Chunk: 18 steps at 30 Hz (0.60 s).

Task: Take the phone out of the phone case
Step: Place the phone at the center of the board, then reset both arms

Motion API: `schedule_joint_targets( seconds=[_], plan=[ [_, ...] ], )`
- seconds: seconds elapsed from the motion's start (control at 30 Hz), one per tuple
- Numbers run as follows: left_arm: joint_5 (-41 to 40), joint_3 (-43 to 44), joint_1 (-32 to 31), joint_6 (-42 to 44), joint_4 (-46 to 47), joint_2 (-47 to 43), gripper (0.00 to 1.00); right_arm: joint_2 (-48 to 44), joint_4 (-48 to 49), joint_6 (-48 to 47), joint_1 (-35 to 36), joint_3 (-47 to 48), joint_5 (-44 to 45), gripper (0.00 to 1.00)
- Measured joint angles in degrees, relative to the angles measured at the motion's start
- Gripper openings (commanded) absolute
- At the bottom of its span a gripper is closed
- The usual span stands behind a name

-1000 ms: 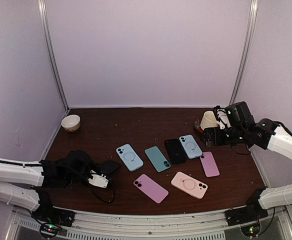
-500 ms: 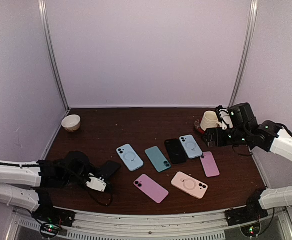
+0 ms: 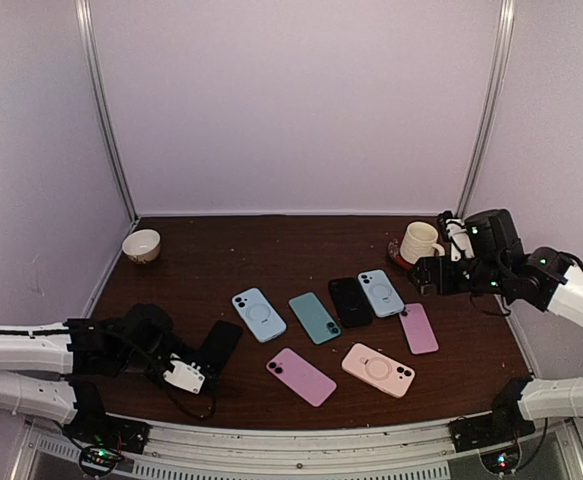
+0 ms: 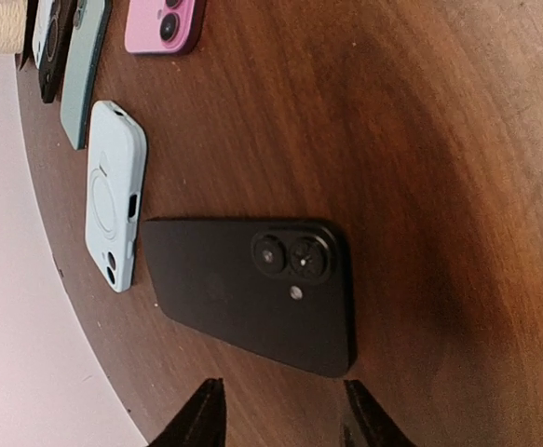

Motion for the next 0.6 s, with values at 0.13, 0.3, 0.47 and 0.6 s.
schedule_joint_targets(
  seconds=[0.13, 0.3, 0.47, 0.6],
  plan=[
    [1.79, 0.59, 0.0, -0.79, -3.13, -2.49, 0.45, -0.72, -0.09, -0.35, 0.0, -0.09, 0.81, 1.0],
    [2.67, 0.85, 0.0, -3.04, -6.56, -6.16, 0.57, -1.9, -0.04, -1.75, 0.0, -0.09, 2.25, 1.0],
    [2.62, 1.55, 0.72, -9.2, -5.25, -11.89, 0.77, -1.99, 1.05, -4.79, -0.13, -0.09, 4.9, 1.0],
    [2.8, 1.55, 3.28, -16.11, 0.15, -15.87, 0.8, -1.99, 3.85, -7.89, -1.36, -0.11, 7.15, 1.0]
  ],
)
